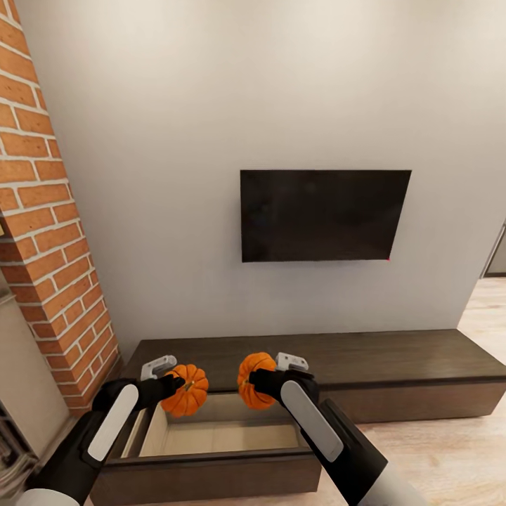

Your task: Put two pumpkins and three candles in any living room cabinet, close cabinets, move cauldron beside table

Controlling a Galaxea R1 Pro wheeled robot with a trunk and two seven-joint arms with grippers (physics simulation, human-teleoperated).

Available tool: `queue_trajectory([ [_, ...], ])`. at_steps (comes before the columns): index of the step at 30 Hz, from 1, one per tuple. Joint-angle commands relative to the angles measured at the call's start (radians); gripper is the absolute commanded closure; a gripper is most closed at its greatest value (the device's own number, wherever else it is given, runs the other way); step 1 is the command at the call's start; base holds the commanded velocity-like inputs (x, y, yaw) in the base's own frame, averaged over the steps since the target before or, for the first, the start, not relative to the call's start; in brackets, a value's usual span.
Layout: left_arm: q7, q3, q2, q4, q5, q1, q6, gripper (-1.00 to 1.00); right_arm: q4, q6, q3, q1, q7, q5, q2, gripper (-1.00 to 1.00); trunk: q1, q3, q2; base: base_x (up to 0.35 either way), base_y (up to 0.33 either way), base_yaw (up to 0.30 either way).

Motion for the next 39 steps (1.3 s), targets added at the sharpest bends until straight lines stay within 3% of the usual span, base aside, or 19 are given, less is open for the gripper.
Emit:
queue_trajectory([
  [1,0.008,-0.002,0.001,-0.001,0.011,-0.001,0.0,1.0,0.001,0.001,0.001,-0.001,-0.006,-0.007,0.0,1.0,0.004,-0.005,-0.009,0.0,0.0,0.0],
  [10,0.008,-0.002,0.0,0.001,0.01,-0.001,-0.003,1.0,0.0,-0.007,0.002,-0.001,0.0,-0.005,0.0,1.0,0.039,-0.033,-0.072,0.0,0.0,0.0],
  [17,0.008,-0.002,-0.001,0.002,-0.019,-0.001,-0.01,1.0,0.002,-0.012,0.003,-0.001,0.001,-0.005,-0.001,1.0,0.066,-0.055,-0.121,0.0,0.0,0.0],
  [39,0.008,-0.004,-0.011,0.009,-0.022,-0.001,-0.034,1.0,-0.003,-0.012,0.003,-0.001,0.004,-0.005,-0.002,1.0,0.15,-0.124,-0.275,0.0,0.0,0.0],
])
